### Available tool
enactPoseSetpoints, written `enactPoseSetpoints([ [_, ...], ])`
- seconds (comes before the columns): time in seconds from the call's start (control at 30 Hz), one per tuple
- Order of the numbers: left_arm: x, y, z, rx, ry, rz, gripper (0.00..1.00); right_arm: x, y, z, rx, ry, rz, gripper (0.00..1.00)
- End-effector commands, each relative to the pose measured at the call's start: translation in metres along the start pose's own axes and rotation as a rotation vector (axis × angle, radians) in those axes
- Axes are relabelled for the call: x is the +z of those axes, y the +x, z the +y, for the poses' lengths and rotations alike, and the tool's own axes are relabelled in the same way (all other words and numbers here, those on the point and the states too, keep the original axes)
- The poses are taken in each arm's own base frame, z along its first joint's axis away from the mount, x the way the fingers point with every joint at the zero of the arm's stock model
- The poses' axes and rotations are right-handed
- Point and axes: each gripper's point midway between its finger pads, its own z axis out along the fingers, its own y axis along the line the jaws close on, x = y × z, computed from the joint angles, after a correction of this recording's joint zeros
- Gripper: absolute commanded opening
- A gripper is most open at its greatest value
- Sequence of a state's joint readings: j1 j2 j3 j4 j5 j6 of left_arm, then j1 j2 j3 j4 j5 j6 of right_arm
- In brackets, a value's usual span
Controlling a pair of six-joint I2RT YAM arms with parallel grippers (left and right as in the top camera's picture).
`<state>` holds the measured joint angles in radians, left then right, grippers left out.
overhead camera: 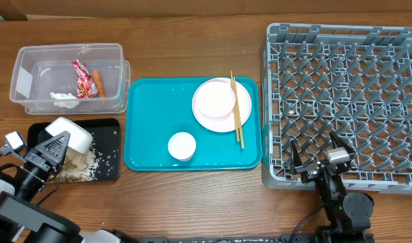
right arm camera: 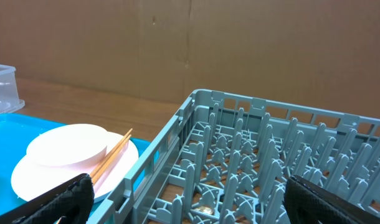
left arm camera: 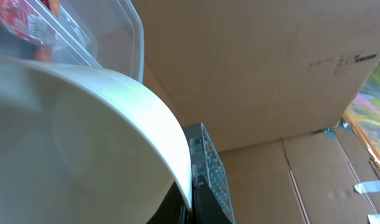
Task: Sort waste into correct bins and load items into the dishwasher
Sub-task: 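Carry the bowl over the black tray and tip out the rice, then carry the empty bowl back and set it on the teal tray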
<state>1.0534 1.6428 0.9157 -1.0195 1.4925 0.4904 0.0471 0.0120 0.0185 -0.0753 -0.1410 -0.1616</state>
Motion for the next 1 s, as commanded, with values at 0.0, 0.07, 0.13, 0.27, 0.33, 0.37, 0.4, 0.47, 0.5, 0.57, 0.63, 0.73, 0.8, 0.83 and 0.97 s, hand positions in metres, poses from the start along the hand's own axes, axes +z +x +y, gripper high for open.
enactPoseSetpoints([
  [0.0,0.002,0.001,-0.008,0.026,0.027,-0.004,0.04,0.0,0.003,-0.002,0.001,0.009,0.0,1.0],
  [0.07,0.002,0.001,-0.007,0.03,0.022,-0.002,0.04,0.0,0.003,-0.002,0.001,0.009,0.0,1.0],
  [0.13,0.003,0.001,-0.006,0.034,0.02,0.0,0.04,0.0,0.003,-0.002,0.001,0.009,0.0,1.0],
  [0.27,0.004,0.002,-0.006,-0.008,0.016,0.007,0.04,0.0,0.003,-0.002,0.001,0.009,0.0,1.0],
  [0.33,0.005,0.001,-0.002,-0.044,-0.018,0.028,0.04,0.0,0.003,-0.002,0.001,0.009,0.0,1.0],
  [0.37,0.006,0.001,0.0,-0.06,-0.049,0.046,0.04,0.0,0.003,-0.002,0.001,0.009,0.0,1.0],
  [0.4,0.007,0.0,0.003,-0.069,-0.086,0.065,0.04,0.0,0.003,-0.002,0.001,0.009,0.0,1.0],
  [0.47,0.012,-0.001,0.008,-0.098,-0.175,0.119,0.04,0.0,0.003,-0.002,0.001,0.009,0.0,1.0],
  [0.5,0.018,-0.001,0.008,-0.107,-0.206,0.147,0.04,0.0,0.003,-0.002,0.001,0.009,0.0,1.0],
  [0.57,0.028,-0.001,0.005,-0.119,-0.254,0.186,0.04,0.0,0.003,-0.002,0.001,0.009,0.0,1.0],
  [0.63,0.044,-0.003,0.004,-0.13,-0.39,0.234,0.04,0.0,0.003,-0.002,0.001,0.009,0.0,1.0],
  [0.73,0.061,-0.006,-0.002,-0.068,-0.542,0.264,0.04,0.0,0.003,-0.002,0.001,0.009,0.0,1.0],
  [0.8,0.073,-0.004,-0.011,-0.003,-0.636,0.282,0.04,0.0,0.003,-0.002,0.001,0.009,0.0,1.0],
  [0.83,0.081,-0.001,-0.018,0.042,-0.684,0.29,0.04,0.0,0.003,-0.002,0.001,0.009,0.0,1.0],
  [0.97,0.122,0.031,-0.051,0.208,-0.781,0.342,0.04,0.0,0.003,-0.002,0.001,0.009,0.0,1.0],
])
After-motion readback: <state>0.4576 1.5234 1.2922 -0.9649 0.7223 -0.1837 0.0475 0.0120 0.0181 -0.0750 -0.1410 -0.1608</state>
